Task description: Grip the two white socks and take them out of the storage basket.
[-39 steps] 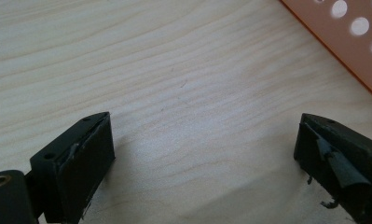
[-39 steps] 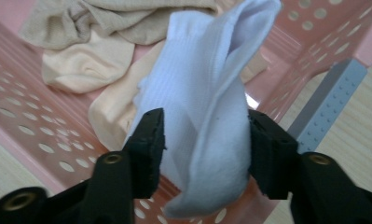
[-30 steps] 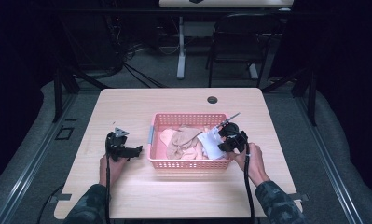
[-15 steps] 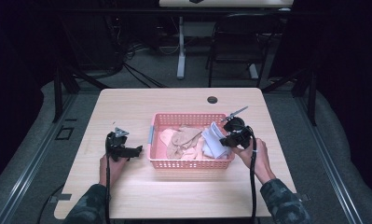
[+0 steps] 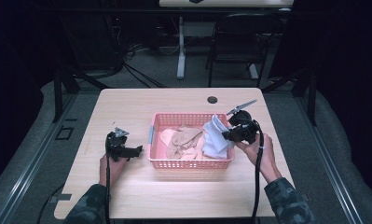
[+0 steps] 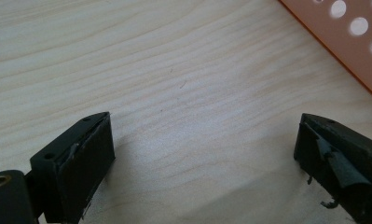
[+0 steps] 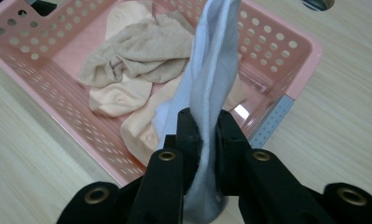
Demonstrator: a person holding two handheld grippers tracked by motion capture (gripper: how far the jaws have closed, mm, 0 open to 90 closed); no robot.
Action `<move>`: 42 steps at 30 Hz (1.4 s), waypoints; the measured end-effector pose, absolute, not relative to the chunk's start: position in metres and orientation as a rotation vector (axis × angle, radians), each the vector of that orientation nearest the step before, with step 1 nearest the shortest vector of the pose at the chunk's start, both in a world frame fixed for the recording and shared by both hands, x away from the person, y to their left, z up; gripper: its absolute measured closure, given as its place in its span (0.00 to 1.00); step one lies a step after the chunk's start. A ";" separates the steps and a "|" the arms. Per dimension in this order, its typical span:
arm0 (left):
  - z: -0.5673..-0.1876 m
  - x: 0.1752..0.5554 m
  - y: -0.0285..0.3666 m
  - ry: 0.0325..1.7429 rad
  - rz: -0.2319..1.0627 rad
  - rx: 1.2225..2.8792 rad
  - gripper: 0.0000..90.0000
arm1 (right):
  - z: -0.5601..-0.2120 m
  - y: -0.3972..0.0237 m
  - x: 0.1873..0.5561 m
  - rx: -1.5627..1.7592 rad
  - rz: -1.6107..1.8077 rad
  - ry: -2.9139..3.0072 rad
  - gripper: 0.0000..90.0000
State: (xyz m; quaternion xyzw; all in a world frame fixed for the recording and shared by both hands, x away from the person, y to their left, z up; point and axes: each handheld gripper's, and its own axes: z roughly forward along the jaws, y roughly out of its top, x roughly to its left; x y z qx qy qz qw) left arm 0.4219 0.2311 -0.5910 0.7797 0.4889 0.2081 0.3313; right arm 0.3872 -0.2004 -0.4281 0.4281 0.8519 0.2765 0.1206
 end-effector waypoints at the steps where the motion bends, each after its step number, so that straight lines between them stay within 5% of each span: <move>1: -0.591 0.422 0.231 1.277 0.545 2.039 0.05 | -0.426 -0.201 0.386 1.247 0.815 2.484 0.91; 42: -0.591 0.422 0.231 1.277 0.545 2.040 0.05 | -0.372 -0.255 0.366 1.297 0.845 2.246 0.92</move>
